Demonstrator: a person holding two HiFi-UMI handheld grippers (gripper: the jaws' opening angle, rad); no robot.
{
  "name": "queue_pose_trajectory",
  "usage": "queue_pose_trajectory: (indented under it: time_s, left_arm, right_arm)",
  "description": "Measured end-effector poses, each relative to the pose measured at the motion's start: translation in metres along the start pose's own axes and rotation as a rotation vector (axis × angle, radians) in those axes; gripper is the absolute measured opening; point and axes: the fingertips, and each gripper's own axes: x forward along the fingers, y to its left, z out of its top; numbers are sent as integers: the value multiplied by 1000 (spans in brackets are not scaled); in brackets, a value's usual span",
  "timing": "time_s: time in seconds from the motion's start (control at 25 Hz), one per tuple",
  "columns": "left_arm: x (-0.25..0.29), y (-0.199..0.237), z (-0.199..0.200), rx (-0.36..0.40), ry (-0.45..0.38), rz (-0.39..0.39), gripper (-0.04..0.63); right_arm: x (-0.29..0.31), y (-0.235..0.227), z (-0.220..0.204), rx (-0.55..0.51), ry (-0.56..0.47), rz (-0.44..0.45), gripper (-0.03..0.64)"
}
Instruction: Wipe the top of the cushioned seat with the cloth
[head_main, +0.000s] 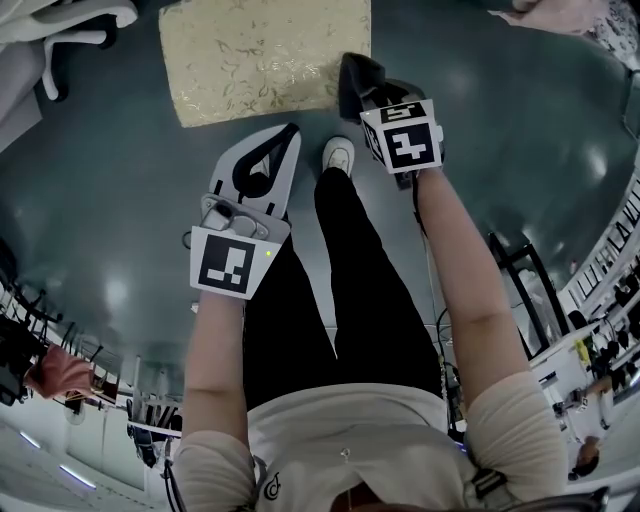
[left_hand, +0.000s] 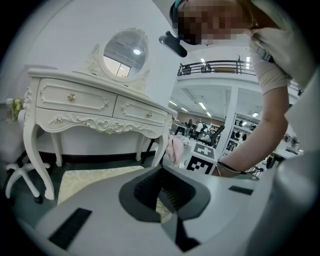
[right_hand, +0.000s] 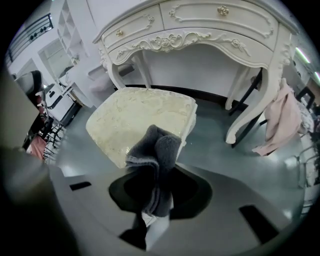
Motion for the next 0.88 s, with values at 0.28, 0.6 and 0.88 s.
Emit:
queue_pose_trajectory:
  time_s: [0.28, 0.6, 0.88]
  left_arm:
    - [19, -31, -9, 19, 20, -19, 12]
    - [13, -43, 1, 159, 66, -24, 12]
    - [-23, -40, 51, 126, 12, 20, 12]
  right_arm:
    - [0, -30, -22, 1, 43, -31, 81]
    - [-34, -25, -22, 32, 10, -16, 80]
    - [-98, 20, 13, 3, -107, 12, 80]
